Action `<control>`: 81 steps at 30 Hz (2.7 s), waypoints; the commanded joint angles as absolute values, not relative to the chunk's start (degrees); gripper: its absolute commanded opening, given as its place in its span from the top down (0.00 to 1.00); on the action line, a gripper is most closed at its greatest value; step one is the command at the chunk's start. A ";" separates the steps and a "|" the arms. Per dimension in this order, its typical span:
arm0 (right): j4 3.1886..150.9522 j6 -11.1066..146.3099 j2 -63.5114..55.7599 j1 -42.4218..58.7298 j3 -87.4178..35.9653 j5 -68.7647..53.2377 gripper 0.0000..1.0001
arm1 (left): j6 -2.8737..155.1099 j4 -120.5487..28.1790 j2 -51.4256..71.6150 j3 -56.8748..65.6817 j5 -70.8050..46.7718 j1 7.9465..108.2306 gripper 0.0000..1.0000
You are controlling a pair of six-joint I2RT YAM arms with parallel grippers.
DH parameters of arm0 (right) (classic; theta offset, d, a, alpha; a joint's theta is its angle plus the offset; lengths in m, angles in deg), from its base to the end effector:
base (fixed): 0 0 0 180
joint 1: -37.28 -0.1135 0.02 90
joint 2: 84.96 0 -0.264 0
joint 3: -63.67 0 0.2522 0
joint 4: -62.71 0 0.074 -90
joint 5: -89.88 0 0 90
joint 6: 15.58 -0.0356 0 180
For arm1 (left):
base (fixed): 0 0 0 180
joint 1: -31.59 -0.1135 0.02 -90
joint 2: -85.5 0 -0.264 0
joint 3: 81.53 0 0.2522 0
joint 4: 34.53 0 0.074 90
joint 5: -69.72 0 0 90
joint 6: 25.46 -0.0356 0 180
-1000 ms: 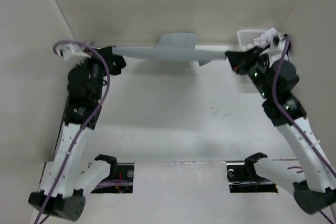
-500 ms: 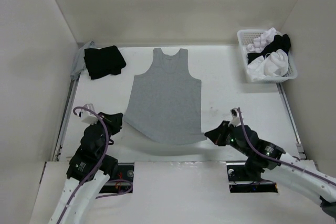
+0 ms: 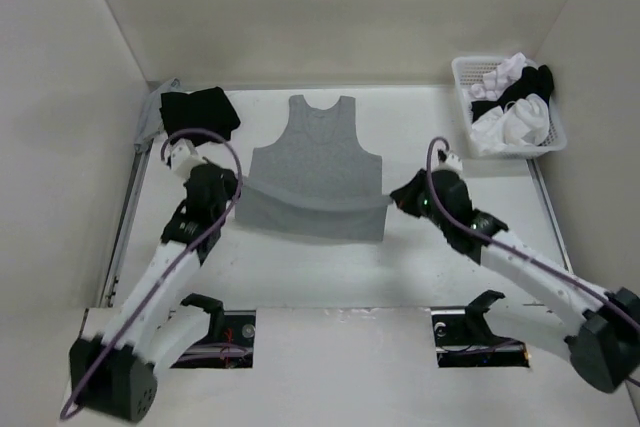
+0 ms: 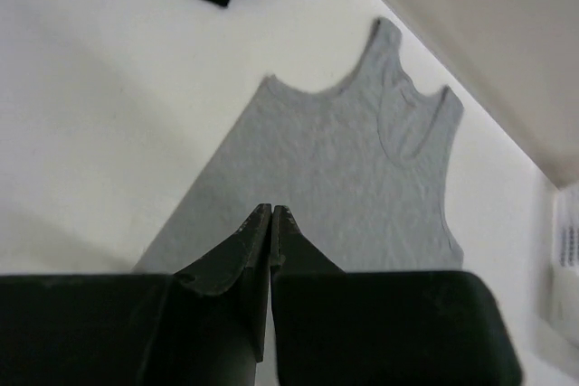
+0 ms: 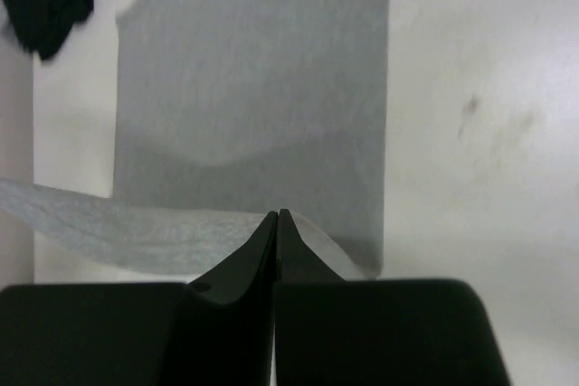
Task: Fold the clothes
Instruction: Fold the tank top
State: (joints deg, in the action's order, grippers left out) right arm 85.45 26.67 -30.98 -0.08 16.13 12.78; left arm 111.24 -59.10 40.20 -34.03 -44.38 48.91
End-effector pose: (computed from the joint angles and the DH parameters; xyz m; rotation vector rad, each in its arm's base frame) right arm 0.1719 0.1213 0.2457 0.3340 2.1107 0.6688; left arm 0.1807 -0.0411 0.2703 -0.7526 1.7881 -0.3342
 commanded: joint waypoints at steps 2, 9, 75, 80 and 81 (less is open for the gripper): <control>66.38 32.67 -14.25 13.13 1.17 0.60 1.00 | 109.36 -35.74 17.45 -20.61 -43.23 41.58 1.00; 71.62 30.56 23.98 23.79 -40.30 -7.15 0.97 | 106.73 -40.27 -24.31 22.17 -35.06 38.14 0.89; 44.75 20.27 16.74 18.25 9.74 -4.61 1.00 | 123.87 -14.72 -10.39 -35.33 -20.81 34.88 0.96; 44.12 22.90 5.70 16.76 14.74 -2.06 1.00 | 123.51 -16.73 -1.98 -37.79 -20.45 34.97 1.00; 45.00 23.70 2.61 16.59 15.80 -1.80 1.00 | 123.34 -18.04 1.88 -38.66 -20.45 34.97 1.00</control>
State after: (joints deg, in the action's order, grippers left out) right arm 47.98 21.18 11.79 17.64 13.81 -4.22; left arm 123.54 -18.29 -7.73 -36.78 -20.92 34.99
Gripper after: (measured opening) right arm 0.006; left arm 0.021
